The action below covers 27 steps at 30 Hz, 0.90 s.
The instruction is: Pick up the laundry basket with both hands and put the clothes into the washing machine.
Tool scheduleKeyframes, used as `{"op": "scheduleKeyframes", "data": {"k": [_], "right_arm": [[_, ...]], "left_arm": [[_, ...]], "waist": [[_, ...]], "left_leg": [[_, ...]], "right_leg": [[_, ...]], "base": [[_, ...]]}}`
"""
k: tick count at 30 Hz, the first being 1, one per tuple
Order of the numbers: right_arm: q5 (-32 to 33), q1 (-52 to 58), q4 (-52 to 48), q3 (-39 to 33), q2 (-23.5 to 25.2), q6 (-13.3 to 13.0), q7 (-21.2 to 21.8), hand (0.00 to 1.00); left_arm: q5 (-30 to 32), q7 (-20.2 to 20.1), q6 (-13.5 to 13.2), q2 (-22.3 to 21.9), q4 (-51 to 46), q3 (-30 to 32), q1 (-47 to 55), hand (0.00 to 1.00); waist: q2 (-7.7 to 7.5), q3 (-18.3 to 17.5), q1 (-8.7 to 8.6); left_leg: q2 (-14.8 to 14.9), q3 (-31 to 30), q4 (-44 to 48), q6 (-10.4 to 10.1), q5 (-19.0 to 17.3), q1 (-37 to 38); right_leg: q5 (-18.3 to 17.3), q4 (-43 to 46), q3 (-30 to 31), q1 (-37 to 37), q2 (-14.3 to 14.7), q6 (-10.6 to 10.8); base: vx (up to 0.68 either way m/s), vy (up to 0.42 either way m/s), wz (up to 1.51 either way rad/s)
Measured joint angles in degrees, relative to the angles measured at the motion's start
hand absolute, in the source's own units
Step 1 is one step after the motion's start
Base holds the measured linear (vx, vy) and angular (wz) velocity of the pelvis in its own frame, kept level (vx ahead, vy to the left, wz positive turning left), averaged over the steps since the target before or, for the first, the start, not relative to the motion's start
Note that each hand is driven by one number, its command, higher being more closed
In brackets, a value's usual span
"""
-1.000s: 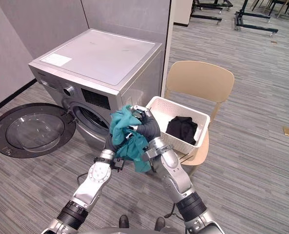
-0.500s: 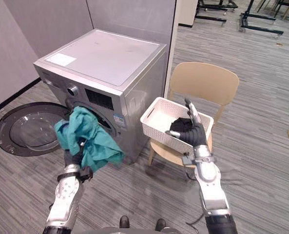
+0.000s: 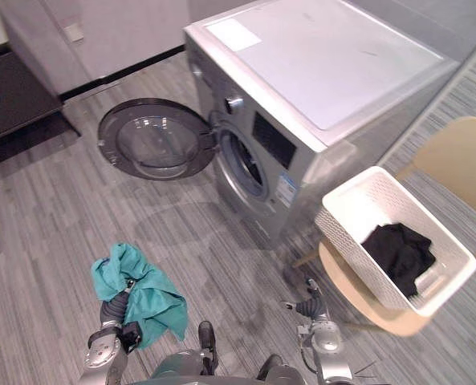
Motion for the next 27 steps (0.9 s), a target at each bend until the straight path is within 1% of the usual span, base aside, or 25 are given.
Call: {"op": "scheduleKeyframes", "data": {"k": [1, 2, 3, 4, 5, 6, 7, 8, 9, 10, 11, 12, 13, 14, 15, 16, 17, 18, 19, 21, 22, 23, 25, 26, 27], "right_arm": [[0.0, 0.3, -0.1, 0.0, 0.0, 0.3, -0.4, 0.0], [0.1, 1.3, -0.7, 0.0, 0.1, 0.9, -0.7, 0.0], [0.1, 2.2, -1.0, 0.1, 0.4, 1.0, -0.8, 0.0], [0.4, 2.8, -1.1, 0.2, 0.9, 1.0, -0.7, 0.0], [0.7, 3.2, -1.2, 0.3, 1.5, 1.0, -0.7, 0.0], [0.9, 3.1, -1.3, 0.4, 1.6, 1.0, -0.7, 0.0], [2.1, 3.0, -1.4, 0.3, 1.3, 1.0, -0.8, 0.0], [2.4, 3.0, -1.4, 0.2, 1.1, 1.0, -0.8, 0.0], [2.6, 3.0, -1.4, 0.3, 0.5, 1.0, -0.9, 0.0], [2.9, 3.0, -1.4, 0.3, 0.3, 0.9, -0.9, 0.0], [3.0, 3.1, -1.4, 0.4, 0.3, 0.9, -0.9, 0.0], [3.0, 3.5, -1.3, 0.3, -0.2, 0.9, -0.9, 0.0], [3.0, 3.2, -2.3, 0.5, -0.5, 1.0, -0.9, 0.0], [3.1, 3.4, -3.9, 0.7, -0.4, 1.0, -0.8, 0.0], [3.4, 3.9, -6.7, 1.3, -0.4, 0.9, -0.8, 0.0], [4.2, 4.2, -9.2, 2.1, -0.4, 0.8, -0.9, 0.0], [4.4, 4.3, -10.2, 2.6, -0.4, 0.8, -0.9, 0.0], [4.8, 4.9, -12.9, 2.8, 0.1, 0.7, -0.9, 0.0], [4.9, 5.1, -13.4, 3.6, 0.3, 0.5, -0.6, 0.0], [5.0, 5.1, -14.6, 4.9, 2.0, 0.4, -0.7, 0.0], [5.0, 5.1, -14.6, 4.9, 2.3, 0.4, -0.8, 0.0], [4.9, 5.1, -14.5, 4.9, 2.6, 0.4, -0.9, 0.0], [4.8, 5.3, -14.4, 4.8, 2.5, 0.4, -1.4, 0.0], [4.4, 5.5, -14.2, 4.8, 2.3, 0.4, -1.6, 0.0], [4.1, 5.5, -13.6, 4.5, 2.0, 0.4, -1.8, 0.0]], "left_arm": [[0.1, -0.1, 0.0, 0.3, 0.0, 0.0, 0.8, 1.0], [0.6, -0.2, 0.2, 0.7, -0.2, -0.1, 1.2, 1.0], [1.0, -0.1, 0.4, 1.2, -0.4, -0.7, 1.4, 1.0], [1.5, -0.1, 0.5, 1.9, -0.4, -0.7, 1.4, 1.0], [1.9, -0.1, 0.5, 2.4, -0.4, -0.7, 1.4, 1.0], [1.9, -0.1, 0.5, 2.7, -0.4, -0.7, 1.4, 1.0], [1.9, -0.1, 0.6, 2.9, -0.2, -1.3, 1.1, 1.0], [1.9, -0.1, 0.6, 3.0, 0.1, -1.9, 0.8, 1.0], [2.0, -0.1, 0.6, 2.9, 0.4, -2.4, -0.1, 1.0], [2.0, -0.2, 0.5, 2.8, 0.5, -2.8, -0.7, 1.0], [2.0, -0.4, 0.5, 2.9, 0.8, -3.2, -1.3, 1.0], [2.1, -0.8, 0.6, 2.3, 1.5, -3.7, -2.2, 1.0], [2.1, -0.9, 0.6, 1.8, 1.0, -5.6, -2.9, 1.0], [2.2, -1.0, 0.6, 1.7, 0.6, -6.6, -3.1, 1.0], [2.6, -1.4, 0.6, 0.4, 0.0, -7.0, -3.6, 1.0], [2.8, -2.1, 0.6, -1.2, -1.5, -7.1, -3.3, 1.0], [2.9, -2.3, 0.6, -1.5, -2.2, -7.4, -3.1, 1.0], [3.0, -2.7, 0.6, -1.6, -2.9, -8.7, -3.4, 1.0], [3.1, -3.1, 0.6, -1.6, -3.5, -9.3, -3.5, 1.0], [3.1, -3.5, 0.4, -2.0, -5.7, -10.4, -3.5, 1.0], [3.2, -3.5, 0.4, -1.9, -5.8, -10.9, -3.6, 1.0], [3.2, -3.6, 0.3, -1.9, -5.8, -11.3, -3.6, 1.0], [3.4, -3.5, 0.3, -2.0, -5.7, -12.2, -4.0, 1.0], [3.9, -3.5, 0.3, -2.2, -5.7, -13.1, -3.6, 1.0], [4.2, -3.5, 0.1, -2.3, -5.1, -13.9, -3.2, 1.0]], "waist": [[-0.08, 0.1, -0.28], [-0.61, 0.4, -0.42], [-0.62, 0.9, -0.61], [-0.44, 1.4, -0.99], [-0.9, 1.6, -2.09], [-1.45, 2.0, -3.1], [-1.59, 2.3, -3.51], [-1.54, 2.3, -3.57], [-1.19, 2.6, -3.77], [-1.22, 2.6, -4.05], [-1.58, 2.5, -4.51], [-1.19, 2.4, -5.22], [0.2, 2.8, -5.1], [0.25, 3.0, -4.95], [1.12, 3.6, -5.14], [1.71, 4.1, -4.61], [1.68, 4.1, -4.13], [1.17, 4.4, -3.15], [0.72, 4.6, -2.9], [-0.51, 5.1, -1.7], [-0.54, 5.2, -1.29], [-0.71, 5.3, -0.36], [-0.83, 5.3, 0.0], [0.03, 4.9, 0.15], [1.04, 4.4, -0.08]], "left_leg": [[-0.5, -1.0, 0.8, 0.3, -1.2, 0.6], [-1.5, -2.9, 2.0, 1.3, -3.9, 1.8], [-1.5, -4.4, 3.3, 2.0, -5.5, 2.5], [-1.3, -6.1, 3.9, 2.1, -6.5, 2.9], [-1.2, -8.2, 3.7, 2.1, -7.2, 3.9], [-1.3, -9.3, 2.9, 2.0, -7.6, 5.3], [-1.2, -10.1, 1.6, 1.7, -8.4, 7.7], [-1.2, -10.4, 1.3, 1.3, -8.4, 8.6], [-1.1, -11.0, 0.7, 0.9, -8.9, 10.5], [-1.1, -11.4, 0.5, -0.3, -9.6, 11.7], [-1.4, -12.0, 0.7, -1.7, -10.4, 12.8], [-1.1, -13.0, 2.0, -3.4, -11.7, 13.9], [0.8, -12.0, 6.0, -4.5, -11.1, 12.8], [1.1, -11.2, 9.6, -5.7, -10.4, 11.8], [2.2, -9.7, 21.5, -8.1, -8.8, 7.6], [5.6, -8.8, 36.3, -9.6, -5.4, 2.0], [7.2, -7.8, 41.5, -9.5, -5.6, 0.1], [9.5, -6.6, 48.9, -8.5, -6.2, -3.2], [10.1, -6.4, 50.4, -7.6, -6.8, -4.7], [10.9, -5.8, 47.0, -4.3, -9.3, -9.4], [10.7, -6.1, 44.4, -3.5, -9.8, -10.4], [9.5, -8.5, 38.1, -2.8, -10.2, -11.6], [5.8, -16.2, 25.6, -4.4, -9.2, -11.3], [5.9, -20.1, 18.4, -6.1, -5.6, -10.3], [6.9, -22.9, 17.4, -8.2, -3.6, -10.0]], "right_leg": [[0.4, 5.6, 1.3, -1.2, -2.0, -0.9], [3.0, 16.1, 6.8, -4.8, -4.6, -6.0], [2.9, 21.7, 12.0, -7.9, -4.3, -6.9], [-0.3, 25.1, 16.4, -10.5, -2.0, -5.4], [-2.9, 26.4, 19.7, -13.9, 1.4, -4.5], [-3.9, 25.6, 20.7, -16.2, 3.0, -4.0], [-4.2, 21.9, 20.1, -20.1, 5.3, -3.9], [-4.2, 19.7, 19.8, -21.6, 6.0, -3.9], [-3.3, 13.0, 18.2, -23.4, 7.9, -4.2], [-0.7, 6.8, 17.3, -24.0, 9.7, -6.0], [3.8, 1.3, 17.1, -24.1, 11.1, -8.4], [7.7, 1.2, 17.0, -23.1, 11.7, -11.7], [6.9, 1.3, 15.3, -21.7, 11.9, -11.2], [5.9, 1.0, 15.0, -20.7, 11.9, -11.1], [4.5, -1.1, 14.8, -17.2, 12.9, -11.1], [4.3, -3.8, 15.6, -13.0, 14.8, -11.2], [4.3, -4.9, 16.2, -11.2, 15.6, -11.3], [4.3, -6.9, 17.9, -7.5, 16.9, -11.3], [4.3, -7.8, 18.5, -6.0, 17.0, -11.3], [4.3, -9.8, 23.3, -2.6, 16.8, -11.3], [4.3, -9.8, 24.9, -2.4, 16.7, -11.2], [4.2, -9.6, 27.9, -2.2, 16.4, -11.1], [2.5, -8.0, 31.7, -2.5, 15.4, -7.8], [0.8, -6.6, 33.5, -2.8, 16.0, -5.0], [-2.9, -4.8, 36.3, -3.2, 17.0, -2.7]], "base": [[0.23, 0.221, 0.55], [0.26, 0.188, 0.58], [0.28, 0.156, 0.68], [0.31, 0.091, 0.88], [0.27, 0.04, 0.88], [0.44, 0.023, 0.85], [0.4, 0.0, 0.5], [0.53, -0.025, 0.43], [0.5, -0.04, 0.39], [0.53, -0.045, 0.55], [0.6, -0.055, 0.7], [0.62, -0.048, 0.55], [0.62, -0.069, 0.33], [0.59, -0.092, 0.07], [0.57, -0.118, -0.02], [0.56, -0.1, -0.17], [0.52, -0.063, -0.52], [0.4, -0.031, -0.55], [0.45, -0.018, -0.64], [0.42, 0.048, -0.77], [0.38, 0.174, -1.14], [0.28, 0.23, -1.33], [0.27, 0.26, -1.32], [0.22, 0.288, -1.35], [0.26, 0.433, -1.44]]}}
